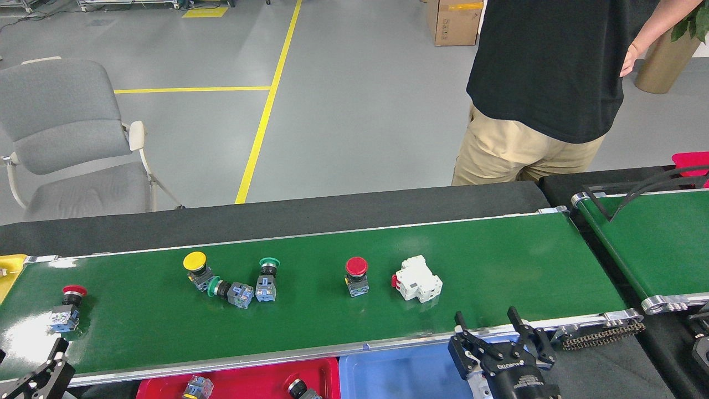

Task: Pick switch part from conveyor to tray
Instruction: 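Grasp the white breaker module with the right gripper, release into blue tray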

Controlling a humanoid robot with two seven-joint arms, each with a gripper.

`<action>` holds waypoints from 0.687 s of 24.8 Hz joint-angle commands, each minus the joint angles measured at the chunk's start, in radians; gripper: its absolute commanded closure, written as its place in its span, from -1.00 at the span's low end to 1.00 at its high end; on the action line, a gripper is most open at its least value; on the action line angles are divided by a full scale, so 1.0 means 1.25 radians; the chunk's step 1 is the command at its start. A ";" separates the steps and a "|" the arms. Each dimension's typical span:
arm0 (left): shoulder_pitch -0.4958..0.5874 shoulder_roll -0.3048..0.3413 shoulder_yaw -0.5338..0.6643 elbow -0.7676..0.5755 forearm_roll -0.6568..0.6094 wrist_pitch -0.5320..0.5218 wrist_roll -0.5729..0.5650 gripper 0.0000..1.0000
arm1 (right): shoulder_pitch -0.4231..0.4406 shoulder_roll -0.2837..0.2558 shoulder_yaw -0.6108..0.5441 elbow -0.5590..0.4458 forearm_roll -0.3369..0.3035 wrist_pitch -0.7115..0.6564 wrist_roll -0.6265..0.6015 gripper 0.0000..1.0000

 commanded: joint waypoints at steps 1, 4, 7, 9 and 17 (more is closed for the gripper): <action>-0.046 0.035 -0.030 0.052 0.003 0.040 0.006 -0.98 | -0.046 -0.003 0.034 0.032 0.001 -0.007 0.013 -0.96; -0.106 0.058 -0.045 0.132 0.004 0.040 0.006 -0.98 | -0.089 -0.003 0.080 0.070 0.001 -0.007 0.049 -0.96; -0.161 0.078 -0.069 0.215 0.004 0.044 0.006 -0.98 | -0.104 0.003 0.099 0.088 0.001 -0.026 0.056 -0.96; -0.214 0.091 -0.097 0.286 0.004 0.052 0.006 -0.95 | -0.117 0.010 0.105 0.101 0.001 -0.036 0.057 -0.96; -0.321 0.097 -0.213 0.448 0.007 0.168 0.079 0.11 | -0.225 0.081 0.150 0.267 0.005 -0.030 0.055 -0.96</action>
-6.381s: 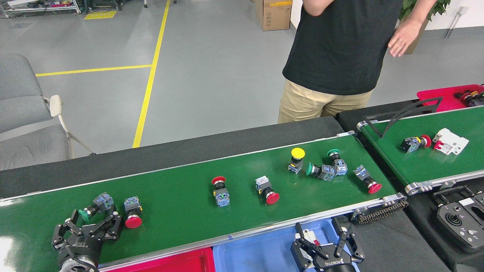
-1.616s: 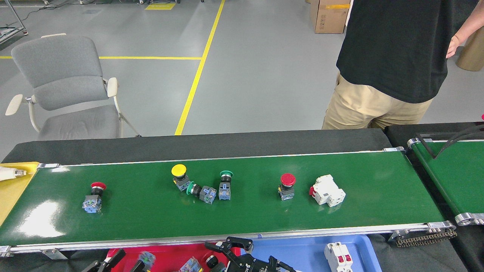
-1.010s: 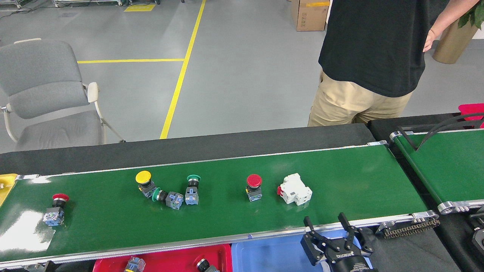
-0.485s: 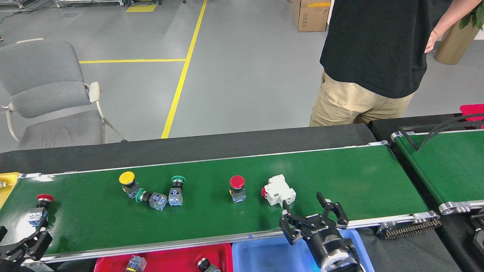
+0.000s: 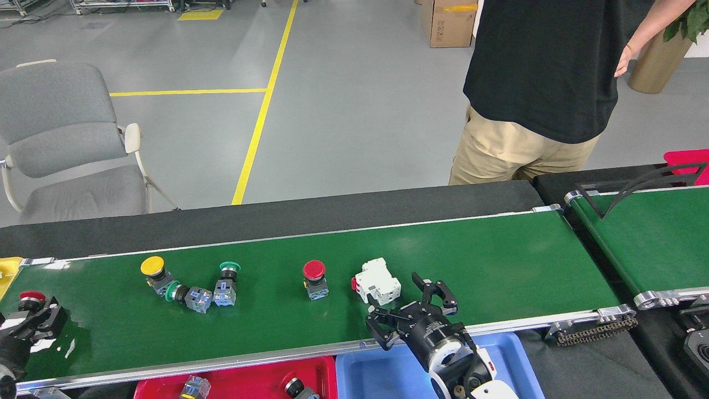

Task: Pick switch part from conveyor to tray
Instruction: 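Grasp the white breaker module with the right gripper, release into blue tray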

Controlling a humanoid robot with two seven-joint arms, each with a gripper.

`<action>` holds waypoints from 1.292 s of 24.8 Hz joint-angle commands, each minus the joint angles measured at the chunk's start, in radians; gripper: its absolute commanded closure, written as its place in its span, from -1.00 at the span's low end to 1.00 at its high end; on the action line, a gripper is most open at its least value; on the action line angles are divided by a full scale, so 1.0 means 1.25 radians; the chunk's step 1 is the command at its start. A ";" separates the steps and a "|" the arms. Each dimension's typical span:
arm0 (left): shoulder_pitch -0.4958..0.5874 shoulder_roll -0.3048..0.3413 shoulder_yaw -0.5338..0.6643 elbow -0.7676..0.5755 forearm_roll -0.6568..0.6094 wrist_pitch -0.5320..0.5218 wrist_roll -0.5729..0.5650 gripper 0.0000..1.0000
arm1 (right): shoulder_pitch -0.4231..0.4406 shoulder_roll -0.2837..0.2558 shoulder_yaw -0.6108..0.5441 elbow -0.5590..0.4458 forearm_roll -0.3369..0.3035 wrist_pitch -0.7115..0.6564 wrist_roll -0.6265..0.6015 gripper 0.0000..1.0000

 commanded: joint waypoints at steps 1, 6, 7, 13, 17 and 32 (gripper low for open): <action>-0.012 0.001 -0.004 -0.001 0.002 0.012 0.016 0.23 | -0.035 0.032 0.004 0.034 0.002 0.009 -0.004 -0.93; 0.007 -0.042 -0.003 -0.079 0.008 -0.071 0.031 0.69 | -0.058 0.032 0.019 0.090 0.035 0.011 -0.005 0.03; 0.031 -0.051 0.000 -0.126 0.017 -0.101 0.036 0.74 | -0.055 0.029 0.019 0.090 0.035 0.011 -0.005 0.19; 0.316 -0.121 0.004 -0.555 0.041 -0.339 0.023 0.75 | -0.044 0.021 0.017 0.091 0.034 0.013 -0.009 0.93; 0.532 -0.172 -0.004 -0.790 0.031 -0.427 0.005 0.61 | -0.041 0.021 0.016 0.057 0.029 0.009 -0.040 0.96; 0.651 -0.345 0.196 -0.901 -0.025 -0.180 0.009 -1.00 | 0.368 -0.372 -0.119 -0.380 -0.107 -0.426 -0.279 -0.99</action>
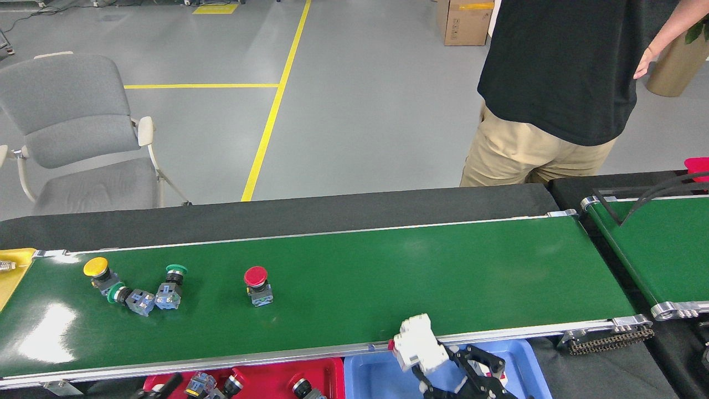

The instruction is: Pick switch part from conveyor to tray

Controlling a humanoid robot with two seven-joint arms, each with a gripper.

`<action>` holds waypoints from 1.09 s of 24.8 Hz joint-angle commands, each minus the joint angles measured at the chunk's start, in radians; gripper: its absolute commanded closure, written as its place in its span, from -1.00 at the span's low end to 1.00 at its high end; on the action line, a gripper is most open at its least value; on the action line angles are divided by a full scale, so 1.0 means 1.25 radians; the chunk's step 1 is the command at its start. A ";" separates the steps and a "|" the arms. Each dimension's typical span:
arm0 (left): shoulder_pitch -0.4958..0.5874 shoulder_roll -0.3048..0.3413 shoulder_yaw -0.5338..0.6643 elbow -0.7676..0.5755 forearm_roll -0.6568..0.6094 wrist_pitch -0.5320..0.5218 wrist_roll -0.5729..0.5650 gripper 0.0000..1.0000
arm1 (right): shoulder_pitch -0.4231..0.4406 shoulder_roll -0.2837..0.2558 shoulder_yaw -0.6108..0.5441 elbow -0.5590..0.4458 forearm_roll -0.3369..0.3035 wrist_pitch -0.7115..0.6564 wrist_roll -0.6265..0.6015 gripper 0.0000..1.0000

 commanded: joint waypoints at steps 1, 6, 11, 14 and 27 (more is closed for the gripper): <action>0.001 -0.007 0.056 0.001 -0.003 0.134 0.009 -1.00 | 0.002 0.003 -0.050 -0.012 -0.020 -0.076 -0.017 -0.99; -0.005 0.032 0.087 0.056 -0.002 0.146 0.009 -1.00 | 0.005 0.209 -0.194 -0.008 -0.026 0.160 0.072 -0.99; -0.016 0.058 0.086 0.057 -0.001 0.148 0.004 -1.00 | 0.002 0.261 -0.204 -0.009 0.007 0.407 0.109 -0.99; -0.058 0.105 0.081 0.081 0.002 0.144 0.001 -1.00 | 0.009 0.266 -0.204 -0.008 0.023 0.418 0.110 -0.99; -0.231 0.187 0.066 0.314 0.004 0.082 -0.017 -1.00 | 0.011 0.241 -0.204 0.002 0.023 0.408 0.110 -0.99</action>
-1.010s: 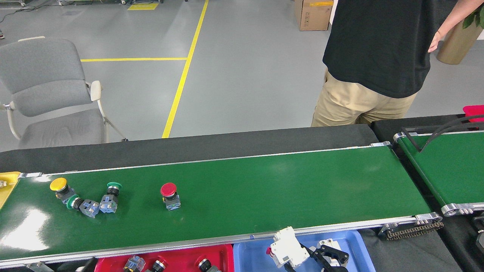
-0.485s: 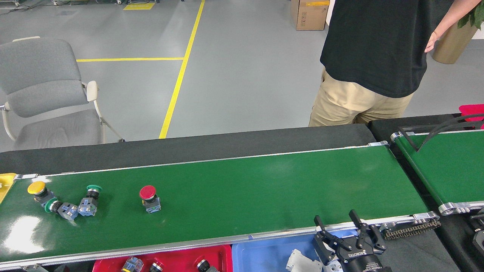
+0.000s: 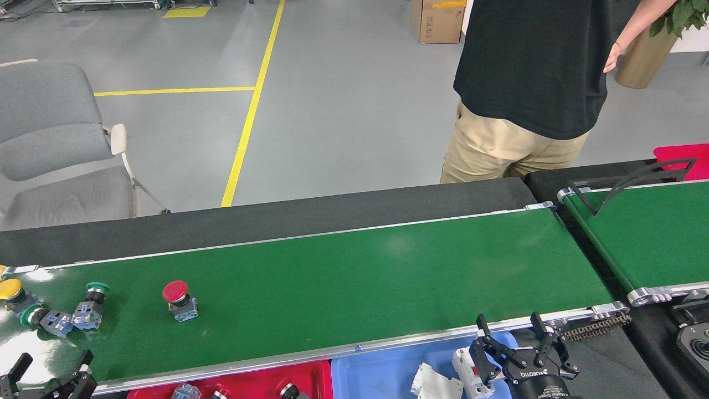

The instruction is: Pick switch part from conveyor to tray

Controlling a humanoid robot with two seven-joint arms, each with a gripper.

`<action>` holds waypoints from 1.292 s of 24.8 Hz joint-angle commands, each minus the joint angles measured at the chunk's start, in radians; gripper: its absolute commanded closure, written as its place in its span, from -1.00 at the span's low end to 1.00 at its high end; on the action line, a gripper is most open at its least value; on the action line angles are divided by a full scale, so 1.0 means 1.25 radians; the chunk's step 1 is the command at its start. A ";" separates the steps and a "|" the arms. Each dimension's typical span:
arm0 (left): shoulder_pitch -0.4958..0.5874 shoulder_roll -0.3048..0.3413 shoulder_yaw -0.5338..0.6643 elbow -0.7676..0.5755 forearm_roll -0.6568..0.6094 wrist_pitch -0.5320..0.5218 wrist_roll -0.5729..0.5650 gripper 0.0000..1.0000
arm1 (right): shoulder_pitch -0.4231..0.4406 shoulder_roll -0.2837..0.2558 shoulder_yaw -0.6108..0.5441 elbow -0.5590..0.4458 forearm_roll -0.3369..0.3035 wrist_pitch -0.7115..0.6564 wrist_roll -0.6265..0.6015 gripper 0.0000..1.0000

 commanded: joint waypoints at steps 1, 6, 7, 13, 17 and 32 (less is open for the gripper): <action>-0.028 0.016 0.002 0.024 0.001 0.004 0.001 -1.00 | -0.004 -0.011 -0.004 -0.001 0.000 -0.006 -0.002 -0.99; -0.070 0.081 0.002 0.116 0.001 0.016 0.001 -1.00 | -0.004 -0.015 0.003 0.007 0.001 -0.008 -0.003 -0.99; -0.084 0.087 0.002 0.137 0.001 0.029 0.001 -1.00 | -0.005 -0.017 0.003 0.009 0.001 -0.018 -0.003 -0.99; -0.197 0.126 -0.052 0.277 0.001 0.049 0.001 -1.00 | -0.014 -0.023 0.002 0.028 0.001 -0.035 -0.003 -0.99; -0.255 0.138 -0.084 0.333 0.001 0.086 0.002 -0.99 | -0.016 -0.026 0.003 0.038 0.001 -0.041 -0.003 -0.99; -0.313 0.094 -0.136 0.419 0.005 0.171 0.050 0.81 | -0.053 -0.020 0.005 0.061 0.001 -0.046 -0.005 -0.99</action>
